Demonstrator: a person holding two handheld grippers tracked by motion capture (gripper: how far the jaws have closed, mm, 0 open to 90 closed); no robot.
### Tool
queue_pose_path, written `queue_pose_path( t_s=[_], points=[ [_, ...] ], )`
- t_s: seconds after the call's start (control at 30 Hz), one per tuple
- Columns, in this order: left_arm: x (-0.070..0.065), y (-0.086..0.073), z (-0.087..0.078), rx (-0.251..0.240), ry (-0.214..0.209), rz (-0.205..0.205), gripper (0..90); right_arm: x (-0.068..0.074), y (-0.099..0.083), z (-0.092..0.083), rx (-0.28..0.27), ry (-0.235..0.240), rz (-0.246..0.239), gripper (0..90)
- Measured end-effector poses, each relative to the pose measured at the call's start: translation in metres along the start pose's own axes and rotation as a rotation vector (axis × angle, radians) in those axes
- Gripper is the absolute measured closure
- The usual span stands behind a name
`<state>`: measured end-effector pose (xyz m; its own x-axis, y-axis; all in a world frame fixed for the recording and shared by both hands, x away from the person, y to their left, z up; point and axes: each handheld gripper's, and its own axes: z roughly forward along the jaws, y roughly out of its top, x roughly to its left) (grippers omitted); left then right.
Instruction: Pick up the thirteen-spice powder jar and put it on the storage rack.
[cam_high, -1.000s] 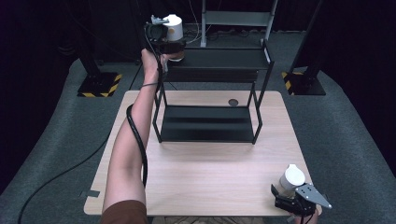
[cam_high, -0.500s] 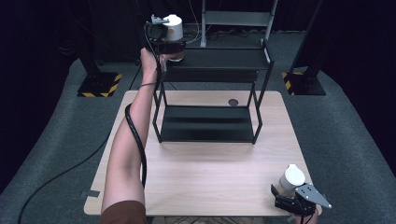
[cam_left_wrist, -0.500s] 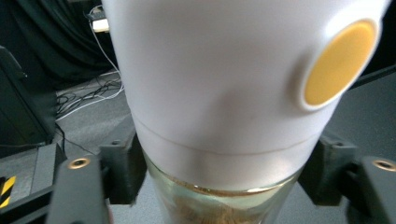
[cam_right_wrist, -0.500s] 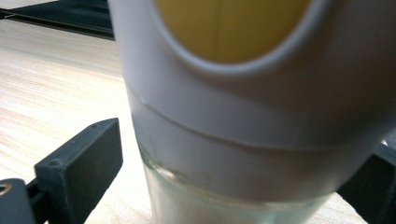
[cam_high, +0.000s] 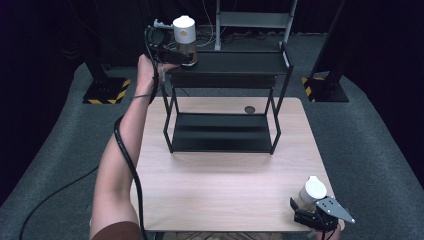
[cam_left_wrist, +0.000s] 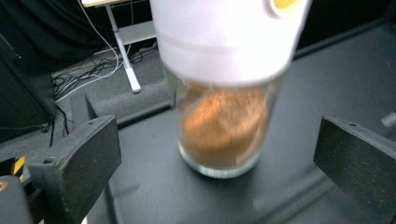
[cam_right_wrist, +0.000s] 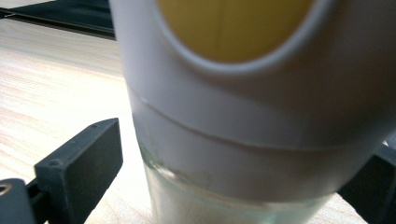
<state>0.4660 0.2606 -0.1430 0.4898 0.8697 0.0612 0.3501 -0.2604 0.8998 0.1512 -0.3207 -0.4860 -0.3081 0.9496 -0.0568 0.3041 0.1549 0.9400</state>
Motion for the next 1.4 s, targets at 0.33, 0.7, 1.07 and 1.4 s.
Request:
queue_pose_path(
  t_s=[0.33, 0.7, 1.07, 1.4],
  points=[
    [-0.01, -0.054, -0.045, -0.051, -0.002, 0.076, 0.0, 0.0, 0.0, 0.0, 0.001, -0.001, 0.002, 1.5],
    [-0.046, -0.144, -0.08, -0.038, -0.013, 0.173, 0.0, 0.001, 0.0, 0.0, 0.002, -0.004, 0.0, 1.5],
    [-0.076, -0.27, -0.053, 0.135, -0.093, 0.094, 0.0, 0.002, 0.001, 0.0, 0.003, -0.007, -0.006, 1.6],
    [-0.092, -0.331, -0.035, 0.202, -0.052, -0.016, 0.0, 0.003, 0.001, 0.0, 0.003, -0.008, -0.009, 1.6]
  ],
)
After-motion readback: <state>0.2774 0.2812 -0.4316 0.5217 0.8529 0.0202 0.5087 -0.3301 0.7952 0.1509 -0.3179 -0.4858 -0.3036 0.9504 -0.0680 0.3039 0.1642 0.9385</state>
